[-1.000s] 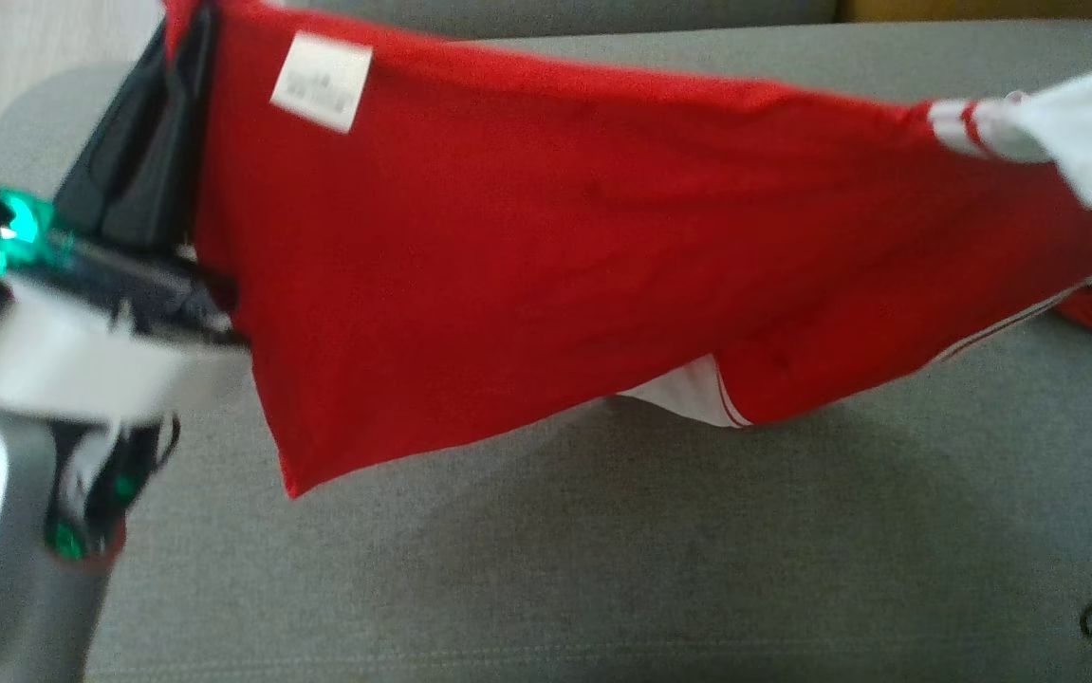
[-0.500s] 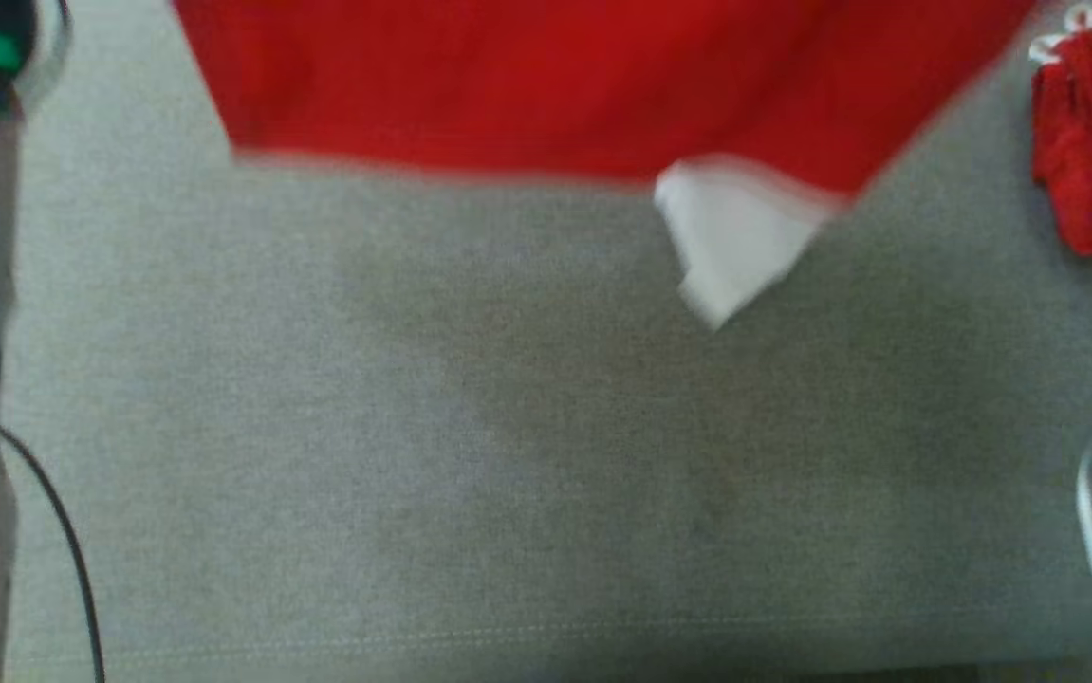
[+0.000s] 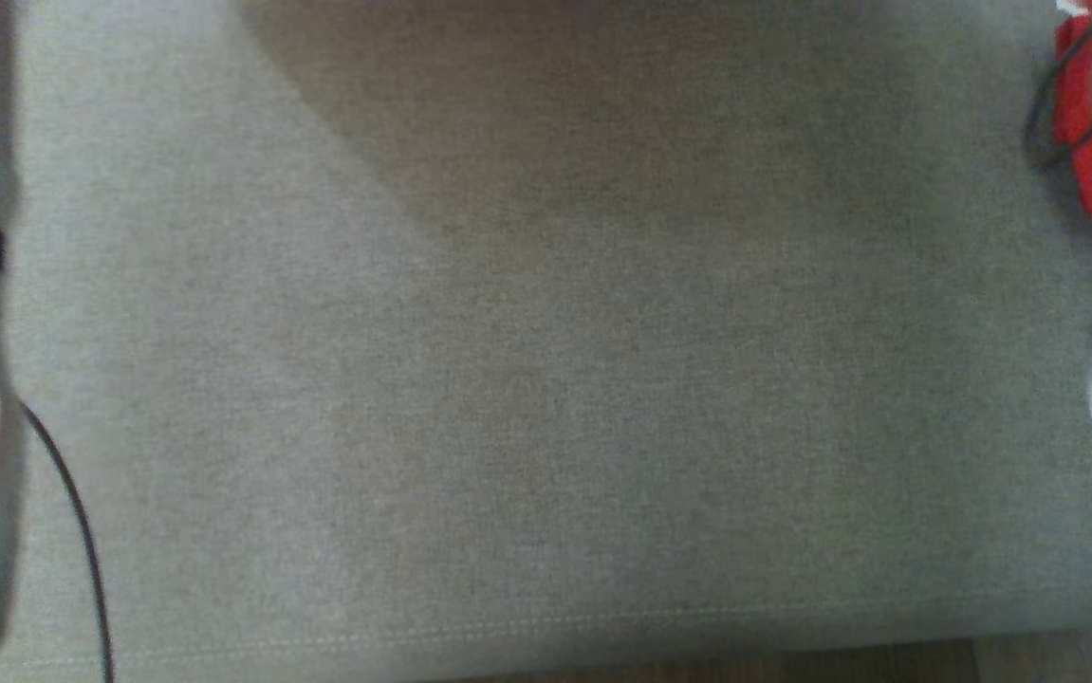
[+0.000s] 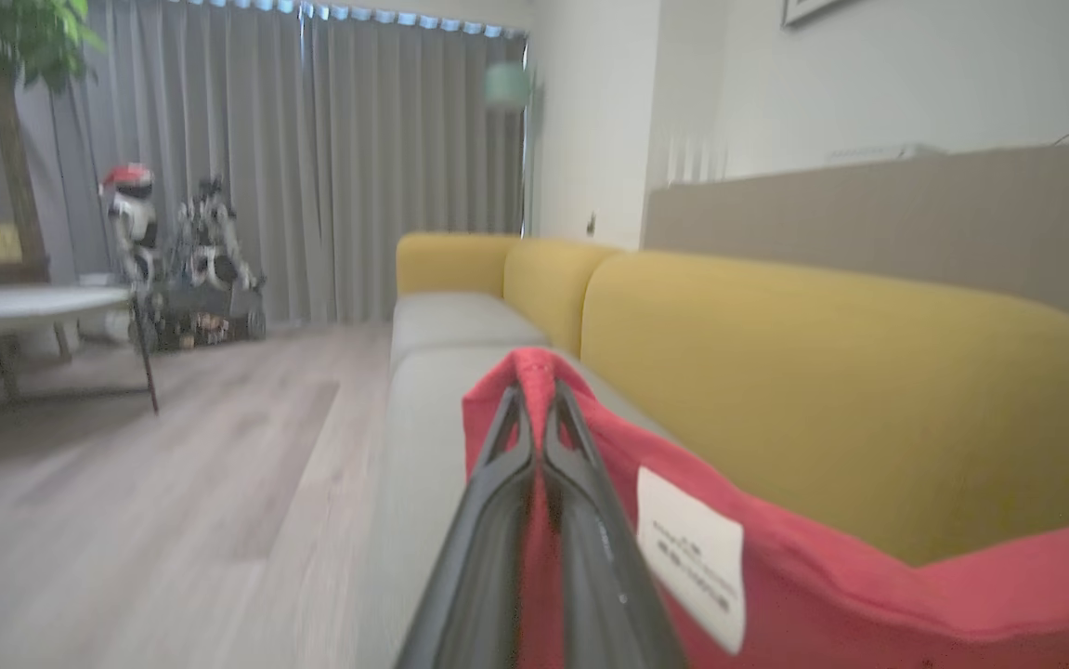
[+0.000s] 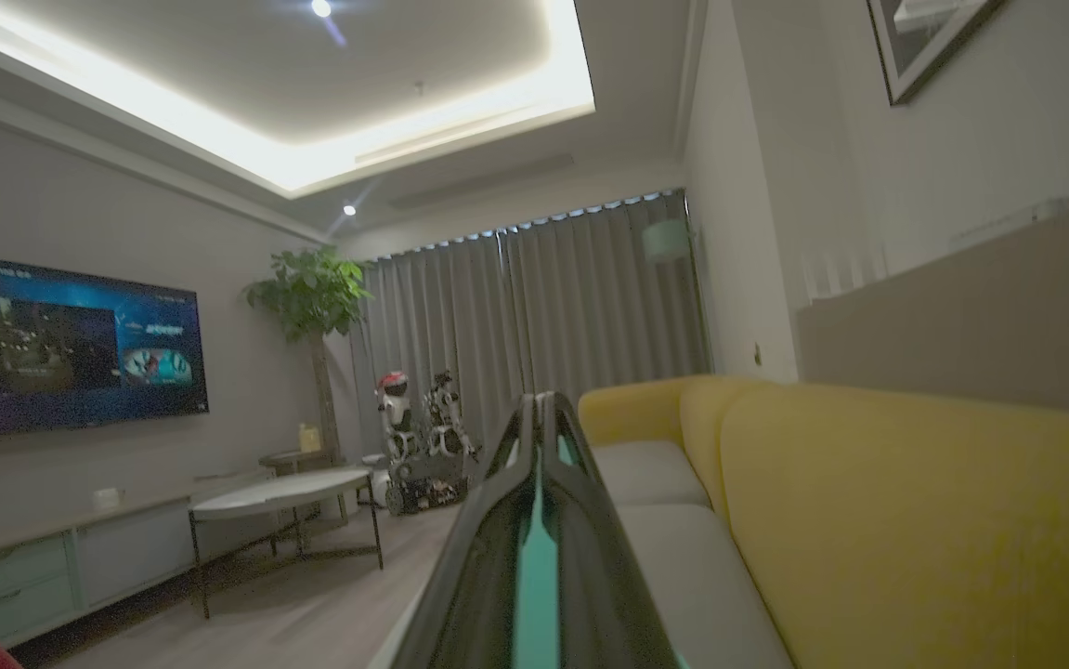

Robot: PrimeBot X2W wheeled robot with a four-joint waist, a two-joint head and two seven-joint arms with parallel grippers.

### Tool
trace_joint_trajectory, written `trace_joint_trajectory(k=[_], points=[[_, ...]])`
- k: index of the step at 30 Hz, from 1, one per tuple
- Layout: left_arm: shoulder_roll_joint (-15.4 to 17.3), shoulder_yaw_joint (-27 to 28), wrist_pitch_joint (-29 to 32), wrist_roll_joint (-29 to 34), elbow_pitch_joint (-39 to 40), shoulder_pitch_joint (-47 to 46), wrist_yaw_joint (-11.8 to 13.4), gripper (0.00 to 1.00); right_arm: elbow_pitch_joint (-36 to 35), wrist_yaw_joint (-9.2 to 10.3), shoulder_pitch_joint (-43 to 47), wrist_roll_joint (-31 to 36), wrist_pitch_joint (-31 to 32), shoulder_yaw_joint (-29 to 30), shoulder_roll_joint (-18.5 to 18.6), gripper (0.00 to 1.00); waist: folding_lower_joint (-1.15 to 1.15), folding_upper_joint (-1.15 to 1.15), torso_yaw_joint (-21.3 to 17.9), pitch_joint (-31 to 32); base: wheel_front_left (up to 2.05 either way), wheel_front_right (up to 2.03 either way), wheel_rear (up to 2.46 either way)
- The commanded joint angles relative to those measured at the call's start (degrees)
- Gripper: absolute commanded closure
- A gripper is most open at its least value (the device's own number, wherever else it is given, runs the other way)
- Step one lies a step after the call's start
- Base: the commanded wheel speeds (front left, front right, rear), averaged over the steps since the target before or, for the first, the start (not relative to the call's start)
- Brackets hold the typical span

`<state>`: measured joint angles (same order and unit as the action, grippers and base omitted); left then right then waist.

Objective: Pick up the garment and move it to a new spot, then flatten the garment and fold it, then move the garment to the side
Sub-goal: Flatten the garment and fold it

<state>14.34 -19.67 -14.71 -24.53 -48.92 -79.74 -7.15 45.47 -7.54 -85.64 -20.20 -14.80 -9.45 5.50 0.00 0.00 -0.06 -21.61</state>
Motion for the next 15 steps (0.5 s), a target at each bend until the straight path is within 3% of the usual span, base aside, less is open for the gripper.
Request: trace_joint_trajectory(k=[1,3,9,15], points=[[1.57,0.66,-0.19,-1.00,-1.30,0.76,-0.28,1.00,1.18,0.05,1.36,-0.87,-0.14,-0.52,-1.64,1.00,0.00,0.00,-0.38,-0.93,0.00,0.00,0.00],[-0.18,0.61,-0.23,-3.37,-7.52,3.00,-0.31,1.00,7.83,0.05,3.22,-1.76,-0.17,-1.41,-1.99,1.00,0.00,0.00,-0.60,-2.44,0.00,0.00,0.00],[-3.10,-1.22,-0.11,-6.31,-16.11,6.43,-0.33,1.00,18.63,0.05,7.09,-3.70,-0.18,-3.32,-2.46,1.00,0.00,0.00,-0.41,-3.56,0.00,0.00,0.00],[-5.03,-3.22,0.36,-8.90,-20.17,9.88,-0.33,1.00,22.36,0.05,12.26,-6.68,-0.18,-6.07,-2.59,1.00,0.00,0.00,0.05,-2.37,0.00,0.00,0.00]])
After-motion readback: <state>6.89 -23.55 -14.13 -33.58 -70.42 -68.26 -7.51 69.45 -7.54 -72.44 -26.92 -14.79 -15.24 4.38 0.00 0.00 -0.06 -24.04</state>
